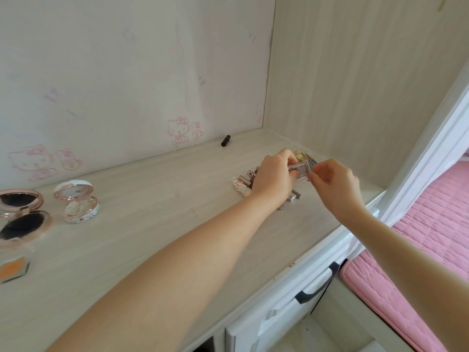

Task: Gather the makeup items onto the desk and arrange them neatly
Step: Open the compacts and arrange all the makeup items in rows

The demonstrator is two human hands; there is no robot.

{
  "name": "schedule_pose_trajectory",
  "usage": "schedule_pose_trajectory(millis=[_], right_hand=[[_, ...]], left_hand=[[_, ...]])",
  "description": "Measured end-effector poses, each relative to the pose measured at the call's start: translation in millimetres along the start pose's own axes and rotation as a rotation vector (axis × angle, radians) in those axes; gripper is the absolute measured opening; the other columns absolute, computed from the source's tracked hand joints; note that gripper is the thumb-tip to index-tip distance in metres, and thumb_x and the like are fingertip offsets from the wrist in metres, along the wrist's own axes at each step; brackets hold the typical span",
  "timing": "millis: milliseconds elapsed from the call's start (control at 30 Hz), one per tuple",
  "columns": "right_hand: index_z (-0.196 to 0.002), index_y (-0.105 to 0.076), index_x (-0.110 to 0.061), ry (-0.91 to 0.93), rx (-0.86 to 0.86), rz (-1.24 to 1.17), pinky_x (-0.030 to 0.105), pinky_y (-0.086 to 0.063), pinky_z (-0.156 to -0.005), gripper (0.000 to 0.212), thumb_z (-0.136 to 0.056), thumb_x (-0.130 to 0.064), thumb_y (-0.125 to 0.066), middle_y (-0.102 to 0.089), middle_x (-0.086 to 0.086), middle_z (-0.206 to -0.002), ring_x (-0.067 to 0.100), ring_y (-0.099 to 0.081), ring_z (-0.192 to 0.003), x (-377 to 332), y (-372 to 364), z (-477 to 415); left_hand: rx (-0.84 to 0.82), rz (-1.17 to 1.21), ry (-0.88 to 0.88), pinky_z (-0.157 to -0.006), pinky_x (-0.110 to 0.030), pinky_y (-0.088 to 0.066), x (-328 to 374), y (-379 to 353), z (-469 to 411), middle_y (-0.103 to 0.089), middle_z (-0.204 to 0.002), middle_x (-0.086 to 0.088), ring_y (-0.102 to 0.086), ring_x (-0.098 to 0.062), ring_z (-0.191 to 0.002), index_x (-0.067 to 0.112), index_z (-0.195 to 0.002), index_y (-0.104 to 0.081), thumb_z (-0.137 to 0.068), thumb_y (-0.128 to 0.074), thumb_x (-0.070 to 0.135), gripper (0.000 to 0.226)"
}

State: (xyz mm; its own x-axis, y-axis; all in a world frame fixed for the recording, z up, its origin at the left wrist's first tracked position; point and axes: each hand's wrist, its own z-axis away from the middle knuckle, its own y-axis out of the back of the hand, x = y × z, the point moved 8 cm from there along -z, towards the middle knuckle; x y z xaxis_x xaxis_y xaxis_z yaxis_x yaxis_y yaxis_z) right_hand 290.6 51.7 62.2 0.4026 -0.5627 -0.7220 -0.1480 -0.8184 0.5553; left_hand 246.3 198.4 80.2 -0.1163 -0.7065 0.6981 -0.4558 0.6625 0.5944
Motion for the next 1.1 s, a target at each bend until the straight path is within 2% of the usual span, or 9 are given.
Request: schedule_pose_trajectory(millis=[100,233,333,400,500,667,800,933,1100], right_hand=[[-0.088,-0.063,-0.022,-0.010,-0.013,-0.049,0.011,-0.037,-0.062,0.005,-0.085,-0.025,-0.066,-0.068,-0.007,-0.081,0.006,-0.060,-0.077,-13.3,2.7,13.8],[-0.088,-0.065,-0.023,0.007,-0.046,-0.102,0.006,-0.039,-0.059,0.004,-0.086,-0.025,-0.067,-0.066,-0.011,-0.079,0.003,-0.060,-0.077,-36.1,3.2,37.5],[-0.084,-0.064,-0.028,0.040,-0.068,-0.162,0.002,-0.040,-0.059,0.005,-0.085,-0.024,-0.067,-0.065,-0.015,-0.076,-0.005,-0.059,-0.073,-57.9,3.2,57.0],[-0.083,-0.066,-0.027,0.068,-0.094,-0.183,0.002,-0.041,-0.061,0.007,-0.086,-0.021,-0.065,-0.066,-0.015,-0.075,-0.008,-0.059,-0.073,-71.1,0.2,70.3],[-0.086,-0.066,-0.027,0.095,-0.150,-0.190,0.009,-0.043,-0.064,0.011,-0.087,-0.017,-0.062,-0.067,-0.016,-0.076,-0.006,-0.060,-0.076,-88.6,-9.3,91.5],[-0.096,-0.068,-0.023,0.195,-0.202,-0.147,0.003,-0.044,-0.065,0.014,-0.090,-0.015,-0.058,-0.069,-0.016,-0.083,-0.007,-0.062,-0.080,-120.7,-22.3,123.6],[-0.121,-0.059,-0.020,0.366,-0.335,-0.048,0.015,-0.051,-0.080,0.032,-0.090,-0.019,-0.060,-0.063,-0.009,-0.112,0.000,-0.058,-0.097,-149.5,-37.9,150.1],[-0.142,-0.041,-0.023,0.594,-0.523,0.138,0.027,-0.041,-0.100,0.058,-0.089,-0.034,-0.061,-0.046,-0.010,-0.137,0.010,-0.046,-0.121,-174.5,-63.0,184.1],[-0.143,-0.039,-0.026,0.678,-0.535,0.152,0.031,-0.044,-0.095,0.059,-0.090,-0.034,-0.062,-0.048,-0.007,-0.132,0.016,-0.047,-0.117,-199.6,-76.4,201.4]], left_hand=[[0.050,0.146,0.058,-0.070,-0.030,-0.050,-1.9,20.3,16.9,-0.064,-0.084,0.005,-0.061,-0.015,-0.082,0.018,-0.093,-0.064,-0.084,-0.067,0.010,0.013],[-0.008,0.445,0.228,-0.037,-0.024,-0.046,-12.1,40.5,45.1,-0.065,-0.090,-0.004,-0.057,-0.006,-0.045,0.019,-0.102,-0.063,-0.085,-0.068,0.009,0.021],[-0.017,0.510,0.259,-0.056,-0.039,-0.058,-15.2,63.1,66.5,-0.068,-0.092,-0.010,-0.062,-0.022,-0.055,0.014,-0.102,-0.063,-0.083,-0.072,0.011,0.022],[-0.007,0.539,0.253,-0.065,-0.035,-0.058,-17.8,78.4,80.4,-0.069,-0.091,-0.016,-0.066,-0.034,-0.066,0.008,-0.098,-0.064,-0.082,-0.073,0.008,0.018],[0.006,0.531,0.260,-0.074,-0.032,-0.059,-26.3,100.1,99.7,-0.069,-0.093,-0.022,-0.067,-0.028,-0.077,0.003,-0.097,-0.066,-0.082,-0.073,0.005,0.017],[0.016,0.559,0.351,-0.066,-0.024,-0.058,-46.5,131.1,129.9,-0.071,-0.080,-0.012,-0.067,-0.014,-0.064,0.005,-0.093,-0.067,-0.082,-0.072,0.007,0.013],[0.024,0.564,0.485,-0.060,-0.023,-0.055,-68.3,151.8,155.8,-0.069,-0.070,-0.007,-0.065,-0.010,-0.056,0.003,-0.089,-0.069,-0.081,-0.073,0.009,0.011],[0.014,0.580,0.528,-0.061,-0.022,-0.054,-81.4,170.8,178.4,-0.073,-0.073,-0.007,-0.068,-0.012,-0.062,0.003,-0.088,-0.070,-0.080,-0.073,0.011,0.012],[0.042,0.543,0.514,-0.060,-0.020,-0.054,-91.5,195.1,202.2,-0.074,-0.073,-0.005,-0.070,-0.012,-0.064,0.007,-0.085,-0.070,-0.077,-0.077,0.014,0.013]])
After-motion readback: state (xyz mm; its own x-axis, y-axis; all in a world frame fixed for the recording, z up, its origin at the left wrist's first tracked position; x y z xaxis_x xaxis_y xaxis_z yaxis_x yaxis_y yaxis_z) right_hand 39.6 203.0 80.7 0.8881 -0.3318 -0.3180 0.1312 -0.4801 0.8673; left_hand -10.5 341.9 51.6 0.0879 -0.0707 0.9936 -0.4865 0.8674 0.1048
